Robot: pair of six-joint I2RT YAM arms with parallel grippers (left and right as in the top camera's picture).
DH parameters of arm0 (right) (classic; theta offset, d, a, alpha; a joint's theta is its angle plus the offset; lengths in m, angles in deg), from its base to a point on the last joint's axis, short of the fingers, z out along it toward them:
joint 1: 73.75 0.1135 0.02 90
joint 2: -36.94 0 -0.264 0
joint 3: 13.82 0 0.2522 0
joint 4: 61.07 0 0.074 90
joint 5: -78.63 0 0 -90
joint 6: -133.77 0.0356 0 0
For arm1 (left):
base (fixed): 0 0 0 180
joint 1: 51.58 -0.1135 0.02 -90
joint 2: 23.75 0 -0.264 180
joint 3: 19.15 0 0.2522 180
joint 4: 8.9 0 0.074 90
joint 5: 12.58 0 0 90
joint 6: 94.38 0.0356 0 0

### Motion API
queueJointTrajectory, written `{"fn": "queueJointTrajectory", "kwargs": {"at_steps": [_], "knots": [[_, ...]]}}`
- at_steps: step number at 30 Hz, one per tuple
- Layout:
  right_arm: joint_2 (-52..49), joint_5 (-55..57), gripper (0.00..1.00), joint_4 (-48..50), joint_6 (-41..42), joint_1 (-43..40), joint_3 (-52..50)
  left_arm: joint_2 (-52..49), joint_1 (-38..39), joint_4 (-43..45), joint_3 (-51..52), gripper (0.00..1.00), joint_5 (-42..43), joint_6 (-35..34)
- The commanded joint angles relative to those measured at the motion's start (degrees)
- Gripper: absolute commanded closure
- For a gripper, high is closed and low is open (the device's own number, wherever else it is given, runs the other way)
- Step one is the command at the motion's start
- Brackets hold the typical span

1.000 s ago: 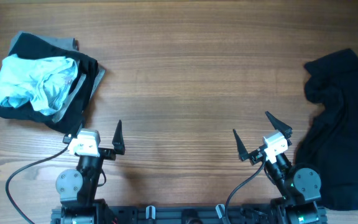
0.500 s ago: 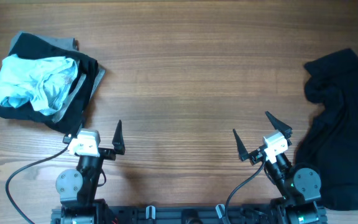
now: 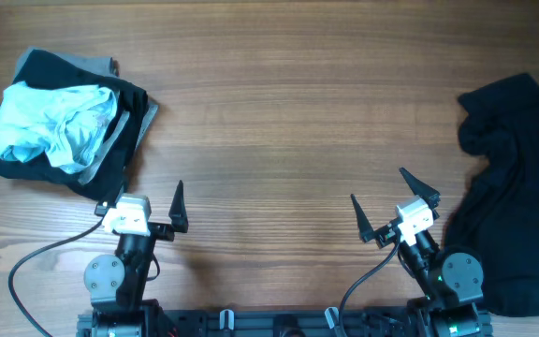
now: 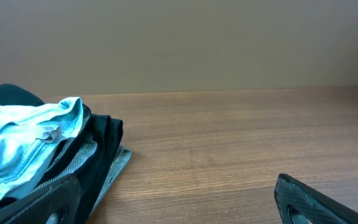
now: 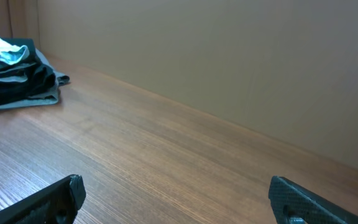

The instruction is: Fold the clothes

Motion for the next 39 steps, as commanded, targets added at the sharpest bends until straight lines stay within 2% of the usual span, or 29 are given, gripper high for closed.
{"fn": "queueJointTrajectory", "kwargs": {"at_steps": [1, 5, 8, 11, 13, 17, 23, 25, 28, 30, 31, 33, 34, 37, 39], "knots": [[0.24, -0.24, 0.0, 0.28, 1.05, -0.35, -0.31, 0.42, 0.37, 0.26, 0.57, 0.0, 0.9, -0.55], [0.2, -0.28, 0.0, 0.48, 1.68, -0.35, -0.2, 0.42, 0.37, 1.6, 0.57, 0.0, 2.58, -0.57], [0.0, -0.48, 0.0, 0.66, 7.69, -0.35, 3.45, 0.42, 0.37, 5.6, 0.22, 0.0, 4.0, -0.57], [-2.73, -0.31, 0.0, -0.81, 9.7, -0.35, 8.28, -0.15, 0.37, 5.46, -3.91, 0.0, 3.89, -0.57], [-7.96, 1.09, 0.0, -5.05, 12.13, -0.35, 12.59, -2.8, 0.37, 3.26, -8.61, 0.0, 3.26, -0.59], [-24.65, 1.03, 0.0, -15.5, 16.2, -0.35, 23.85, -13.97, 0.37, -4.09, -21.4, 0.0, 1.49, -0.59], [-58.01, -2.91, 0.0, -32.46, 19.96, -0.35, 53.9, -44.61, 0.37, -28.59, -52.98, 0.0, 3.52, -0.59], [-65.99, -3.69, 0.0, -35.69, 20.33, -0.35, 61.79, -52.7, 0.37, -35.6, -61.94, 0.0, 5.11, -0.57], [-74.53, -5.38, 0.0, -37.99, 20.76, -0.57, 68.35, -61.96, 0.37, -44.0, -72.28, 0.0, 5.42, -0.55], [-77.64, 0.22, 0.0, -37.24, 22.47, -2.01, 69.29, -65.07, 0.37, -46.95, -75.63, 0.0, 7.87, -0.7], [-79.6, 10.12, 0.0, -37.05, 28.28, -4.37, 69.29, -65.94, 0.37, -47.34, -76.15, 0.0, 10.73, -0.74], [-82.4, 21.77, 0.02, -37.0, 33.16, -8.76, 69.29, -66.12, 0.37, -47.45, -76.13, 0.0, 11.87, -0.72], [-85.24, 27.23, 0.06, -36.33, 35.45, -12.81, 69.29, -66.07, 0.37, -46.99, -76.13, 0.0, 11.85, -0.57], [-92.59, 29.59, 0.17, -32.33, 35.63, -20.59, 69.29, -66.07, 0.37, -46.8, -76.13, 0.0, 11.85, -0.59], [-97.85, 29.57, 0.19, -29.57, 35.56, -23.96, 69.29, -66.07, 0.37, -46.82, -76.13, 0.0, 11.85, -0.59]]}}
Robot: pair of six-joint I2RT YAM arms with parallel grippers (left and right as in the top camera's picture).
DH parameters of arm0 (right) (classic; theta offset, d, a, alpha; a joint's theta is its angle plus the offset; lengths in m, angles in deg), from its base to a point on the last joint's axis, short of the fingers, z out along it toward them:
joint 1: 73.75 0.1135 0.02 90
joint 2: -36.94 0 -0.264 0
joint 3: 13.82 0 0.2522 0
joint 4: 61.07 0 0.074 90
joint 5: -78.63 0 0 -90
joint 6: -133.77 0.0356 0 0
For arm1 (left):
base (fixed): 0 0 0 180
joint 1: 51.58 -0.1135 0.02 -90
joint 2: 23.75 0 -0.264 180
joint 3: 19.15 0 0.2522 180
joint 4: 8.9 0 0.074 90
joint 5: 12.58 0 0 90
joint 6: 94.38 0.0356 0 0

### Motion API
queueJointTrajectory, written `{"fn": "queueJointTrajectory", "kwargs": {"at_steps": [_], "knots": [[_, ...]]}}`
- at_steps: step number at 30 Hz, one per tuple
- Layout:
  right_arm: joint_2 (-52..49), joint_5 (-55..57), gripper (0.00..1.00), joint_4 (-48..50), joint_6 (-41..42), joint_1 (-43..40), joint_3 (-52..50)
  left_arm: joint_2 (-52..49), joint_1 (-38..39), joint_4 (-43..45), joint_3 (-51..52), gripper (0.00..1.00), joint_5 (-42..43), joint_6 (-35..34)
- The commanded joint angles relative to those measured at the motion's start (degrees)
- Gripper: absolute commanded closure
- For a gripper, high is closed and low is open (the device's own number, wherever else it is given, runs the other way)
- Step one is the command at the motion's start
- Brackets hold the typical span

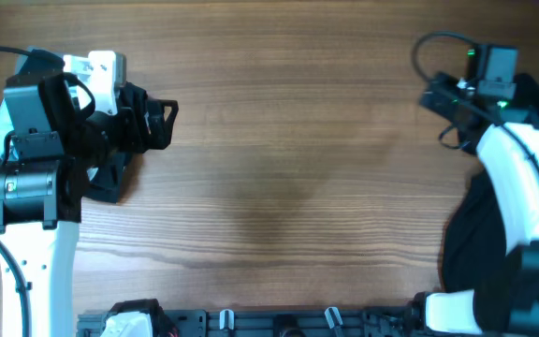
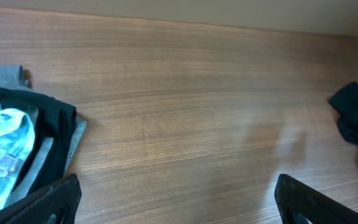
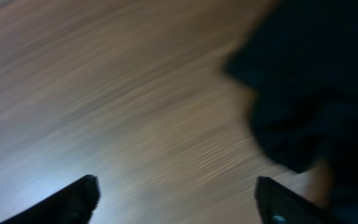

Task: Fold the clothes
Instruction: 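Grasp the black T-shirt with the right gripper and drag it toward center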

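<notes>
A heap of clothes, black and grey with a light blue piece on top, lies at the table's left. In the overhead view my left arm covers most of it, and only black edges show. A crumpled black garment lies at the right side and shows far right in the left wrist view. My left gripper hangs open high above the heap's right edge, holding nothing. My right gripper is open over bare wood just left of the black garment's top; that view is blurred.
The wooden table stretches between the two heaps. The arm bases and cables sit along the front edge.
Both arms have left their low rest near the front edge. The left gripper is now raised over the left heap, and the right one is out by the black garment's top. Both stay open.
</notes>
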Motion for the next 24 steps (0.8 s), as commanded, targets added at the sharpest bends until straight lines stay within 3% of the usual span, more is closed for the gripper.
{"fn": "queueJointTrajectory", "kwargs": {"at_steps": [1, 7, 10, 13, 14, 15, 16, 19, 21, 24], "knots": [[-9.4, 6.1, 0.2, 3.98, 2.36, -5.53, 0.98, 0.0, 0.37, 0.35, -1.46, 0.0, 1.51, -0.17], [-19.61, 6.08, 0.25, 6.71, 1.01, -8.48, 0.96, 0.0, 0.37, 0.13, -1.46, 0.0, 1.51, -0.17], [-21.9, 6.01, 0.39, 6.97, 1.03, -8.5, 0.96, 0.0, 0.37, 0.15, -1.46, 0.0, 1.51, -0.17], [-22.49, 6.05, 0.74, 8.09, 0.9, -8.48, 0.96, 0.0, 0.37, 0.11, -1.46, 0.0, 1.51, -0.17], [-22.47, 5.79, 0.8, 8.37, 0.9, -8.5, 0.96, 0.0, 0.37, 0.07, -1.46, 0.0, 1.51, -0.17], [-22.47, 5.55, 0.79, 8.33, 0.98, -8.5, 0.96, 0.0, 0.37, -0.09, -1.46, 0.0, 1.51, -0.17], [-22.49, 5.44, 0.43, 7.54, 1.07, -8.48, 0.92, 0.0, 0.37, -0.35, -1.46, 0.0, 1.51, -0.17], [-22.49, 5.95, 0.43, 7.52, 0.74, -8.55, 0.44, 0.0, 0.37, -1.03, -1.46, 0.0, 1.49, -0.17], [-22.53, 6.08, 0.67, 7.43, 0.66, -8.72, -0.15, 0.0, 0.37, -1.36, -1.46, 0.0, 1.49, -0.17], [-22.56, 2.36, 0.91, 7.45, 0.63, -8.7, -1.07, 0.0, 0.37, -1.38, -1.46, 0.0, 1.49, -0.17]]}}
